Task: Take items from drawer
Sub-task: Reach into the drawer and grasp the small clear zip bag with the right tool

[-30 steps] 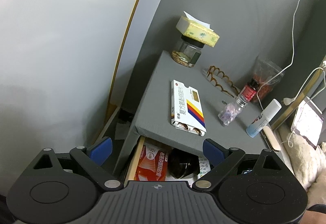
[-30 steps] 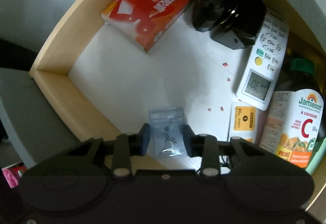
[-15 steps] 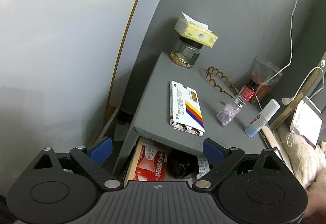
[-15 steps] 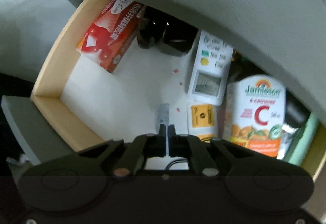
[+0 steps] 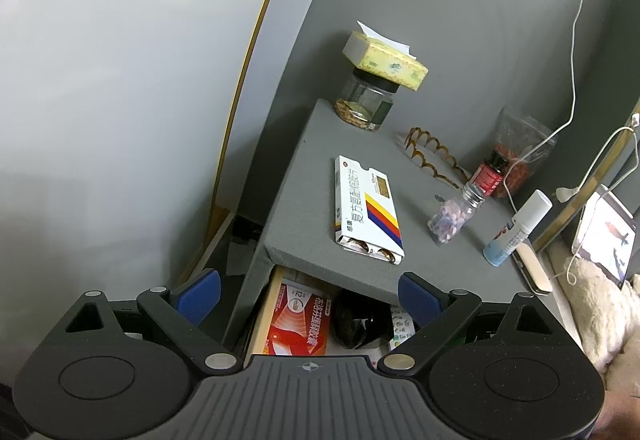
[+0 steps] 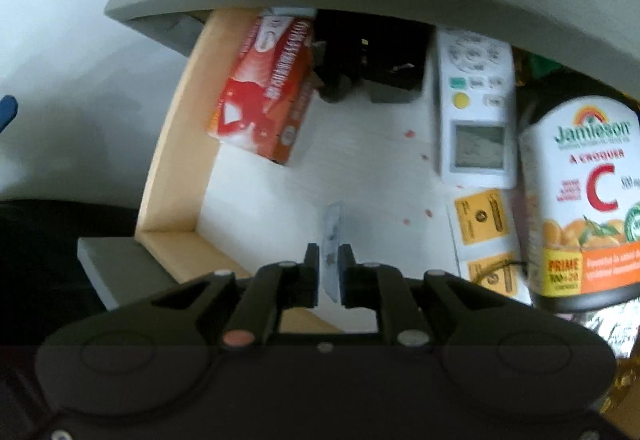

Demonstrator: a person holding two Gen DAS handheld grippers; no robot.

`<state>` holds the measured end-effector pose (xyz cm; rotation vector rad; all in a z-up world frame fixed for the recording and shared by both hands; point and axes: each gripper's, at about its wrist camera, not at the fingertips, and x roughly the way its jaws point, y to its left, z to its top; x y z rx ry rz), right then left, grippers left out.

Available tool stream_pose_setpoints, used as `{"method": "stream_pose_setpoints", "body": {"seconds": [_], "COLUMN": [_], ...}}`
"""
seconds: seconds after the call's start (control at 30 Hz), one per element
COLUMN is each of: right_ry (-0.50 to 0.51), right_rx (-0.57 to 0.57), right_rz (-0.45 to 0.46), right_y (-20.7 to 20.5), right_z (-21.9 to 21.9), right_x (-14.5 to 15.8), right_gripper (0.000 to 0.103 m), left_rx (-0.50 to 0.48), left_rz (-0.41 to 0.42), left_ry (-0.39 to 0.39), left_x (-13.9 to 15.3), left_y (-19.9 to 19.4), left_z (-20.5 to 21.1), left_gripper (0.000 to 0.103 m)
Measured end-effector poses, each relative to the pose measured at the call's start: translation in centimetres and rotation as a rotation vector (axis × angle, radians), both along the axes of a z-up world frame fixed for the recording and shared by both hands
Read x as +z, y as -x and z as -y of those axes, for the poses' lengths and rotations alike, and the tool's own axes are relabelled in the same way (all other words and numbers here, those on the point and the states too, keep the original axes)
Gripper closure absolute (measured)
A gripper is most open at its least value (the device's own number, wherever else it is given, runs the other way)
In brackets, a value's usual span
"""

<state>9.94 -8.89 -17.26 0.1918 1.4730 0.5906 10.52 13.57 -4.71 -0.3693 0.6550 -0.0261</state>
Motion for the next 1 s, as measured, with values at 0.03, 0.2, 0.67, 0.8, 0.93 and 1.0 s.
{"method": "stream_pose_setpoints", "body": {"seconds": [0.03, 0.2, 0.67, 0.8, 0.93, 1.0], "right_ry": [0.004, 0.006, 0.219, 0.224, 0.17, 0.18], "right_rx": [0.012, 0.057, 0.243, 0.224, 0.21, 0.289], "right_rz": [0.004, 0.036, 0.164, 0.154, 0.207, 0.26], "right_y": [0.0, 0.0, -0.2, -0.5, -0.6, -0.1], "right_z": [-0.4, -2.3, -7.5, -7.0, -5.8, -6.2], "right_x": [0.1, 0.6, 2.8, 2.6, 3.2, 3.0], "right_gripper": [0.093, 0.1, 0.096, 0.095, 0.073, 0.053], "left_rx": [-0.001, 0.002, 0.009, 0.015, 0.011, 0.006], "left_rz": [0.001, -0.001, 0.007, 0.012, 0.01, 0.009], "left_ry": [0.0, 0.011, 0.026, 0.026, 0.031, 0.027], "left_x": [0.0, -0.1, 0.1, 0.0, 0.0, 0.0], "left_y": [0.0, 0.0, 0.0, 0.2, 0.1, 0.1], "left_z": [0.0, -0.2, -0.6, -0.4, -0.4, -0.2], "left_gripper": [0.01, 0.01, 0.01, 0.01, 0.01, 0.01]}}
